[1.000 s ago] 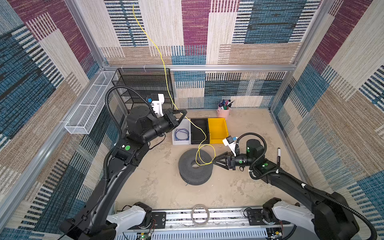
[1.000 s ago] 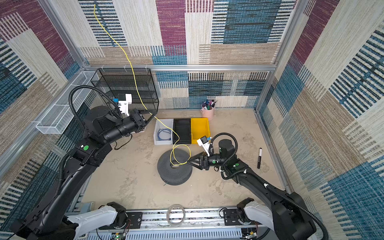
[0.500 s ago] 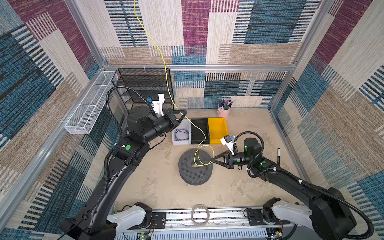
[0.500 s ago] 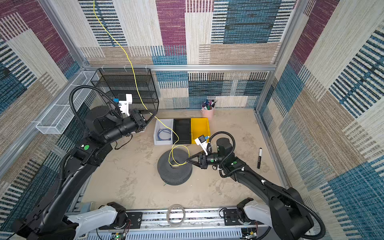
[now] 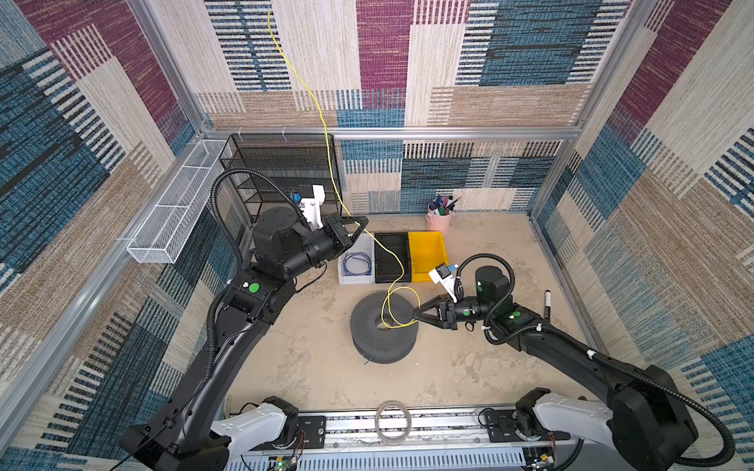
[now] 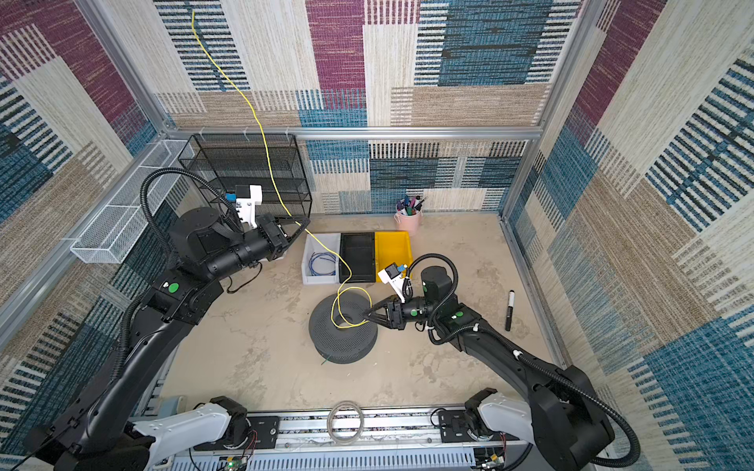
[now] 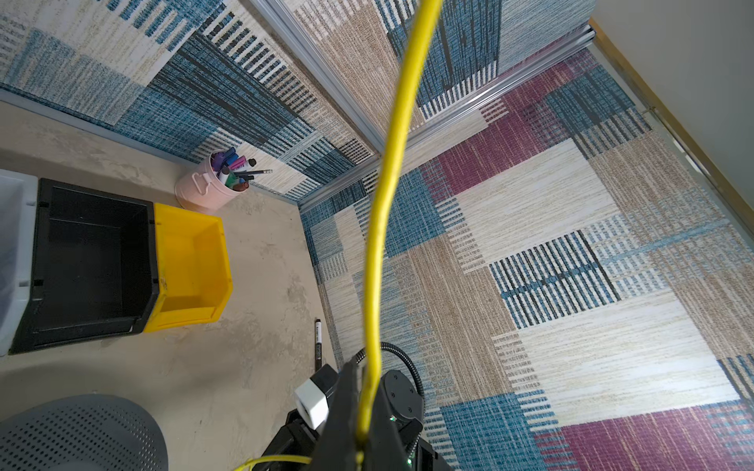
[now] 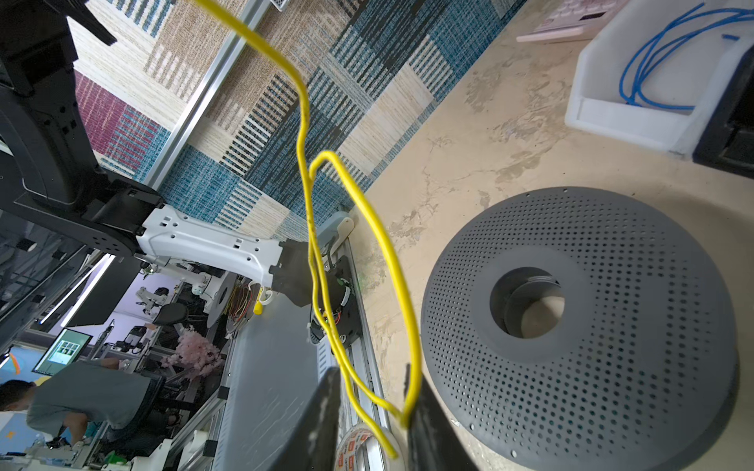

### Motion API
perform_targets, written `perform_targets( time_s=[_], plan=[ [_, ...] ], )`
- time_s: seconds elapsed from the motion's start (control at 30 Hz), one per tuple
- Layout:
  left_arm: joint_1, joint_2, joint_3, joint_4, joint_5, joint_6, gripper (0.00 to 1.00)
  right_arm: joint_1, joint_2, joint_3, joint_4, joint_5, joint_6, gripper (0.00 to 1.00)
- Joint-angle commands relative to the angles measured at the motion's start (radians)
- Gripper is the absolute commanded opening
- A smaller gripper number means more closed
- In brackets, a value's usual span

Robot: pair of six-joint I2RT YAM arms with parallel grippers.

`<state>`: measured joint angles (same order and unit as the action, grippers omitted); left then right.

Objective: Wrap the cables

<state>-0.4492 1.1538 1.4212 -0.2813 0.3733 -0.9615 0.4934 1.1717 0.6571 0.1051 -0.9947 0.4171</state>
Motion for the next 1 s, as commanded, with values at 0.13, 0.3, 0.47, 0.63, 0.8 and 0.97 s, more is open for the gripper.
perform_targets(
  time_s=[0.13,0.3,0.47,0.63,0.8,0.97],
  plan=[
    [0.001,-0.006,-0.012,0.013,-0.002,0.034,0.0,0.003,-0.031,0.017,-0.101,-0.002,-0.041,0.34],
    [0.001,-0.006,0.0,-0.005,0.003,0.045,0.0,0.002,-0.072,0.072,-0.328,0.154,-0.166,0.48],
    [0.0,-0.01,-0.008,0.001,0.015,0.035,0.0,0.002,-0.123,0.066,-0.327,0.182,-0.164,0.53],
    [0.001,-0.014,0.003,-0.016,0.017,0.038,0.0,0.001,-0.156,0.11,-0.362,0.278,-0.185,0.45],
    [0.001,-0.013,0.008,-0.035,-0.002,0.039,0.0,0.015,-0.19,0.149,-0.302,0.237,-0.169,0.45],
    [0.0,0.005,0.05,-0.136,-0.07,0.054,0.0,0.125,-0.179,0.189,-0.232,0.283,-0.156,0.45]
  ],
)
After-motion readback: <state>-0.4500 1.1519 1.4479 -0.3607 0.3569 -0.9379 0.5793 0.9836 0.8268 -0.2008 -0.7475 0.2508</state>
